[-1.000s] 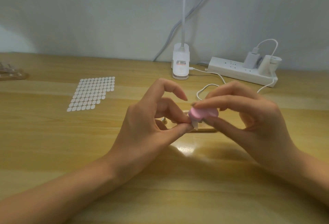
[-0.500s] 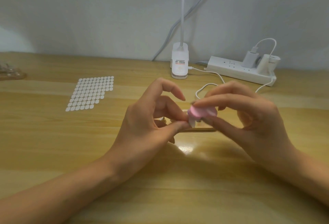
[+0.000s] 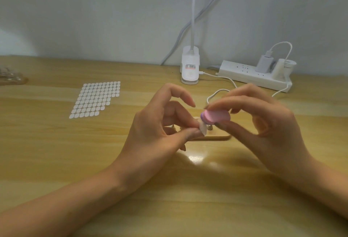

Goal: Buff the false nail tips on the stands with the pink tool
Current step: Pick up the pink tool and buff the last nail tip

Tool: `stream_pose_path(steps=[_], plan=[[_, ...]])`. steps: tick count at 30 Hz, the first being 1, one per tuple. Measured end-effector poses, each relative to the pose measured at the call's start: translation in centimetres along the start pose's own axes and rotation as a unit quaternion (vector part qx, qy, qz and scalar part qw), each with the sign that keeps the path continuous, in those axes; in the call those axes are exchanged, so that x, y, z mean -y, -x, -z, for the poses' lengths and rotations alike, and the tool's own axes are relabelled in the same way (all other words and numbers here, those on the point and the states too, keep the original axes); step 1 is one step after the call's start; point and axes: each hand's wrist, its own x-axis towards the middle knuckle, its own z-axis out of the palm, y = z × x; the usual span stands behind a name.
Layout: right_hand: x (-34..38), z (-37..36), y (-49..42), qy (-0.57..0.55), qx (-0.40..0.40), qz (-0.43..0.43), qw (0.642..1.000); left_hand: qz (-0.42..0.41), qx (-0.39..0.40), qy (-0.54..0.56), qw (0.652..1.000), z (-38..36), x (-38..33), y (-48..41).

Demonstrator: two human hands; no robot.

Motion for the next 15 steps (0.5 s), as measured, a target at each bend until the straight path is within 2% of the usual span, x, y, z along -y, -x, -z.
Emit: stream_pose_path(steps=[3, 7, 11, 15], plan=[[0.65, -0.72, 0.52, -0.008, 0.039, 0.039, 0.998, 0.004, 0.008, 0.005, 1.0, -0.11, -0.02, 0.19], [0.46, 0.0, 0.03, 0.0, 0.007, 0.007, 1.0, 0.012, -0.005, 0.008, 1.0, 0.04, -0.04, -0.01], [1.05, -0.67, 0.59, 0.014, 0.049, 0.053, 0.997, 0.011, 0.002, 0.002, 1.0, -0.01, -0.09, 0.06], [0.62, -0.1, 0.12, -0.001, 0.006, 0.016, 1.0, 0.012, -0.011, 0.008, 1.0, 0.23, 0.01, -0.13]])
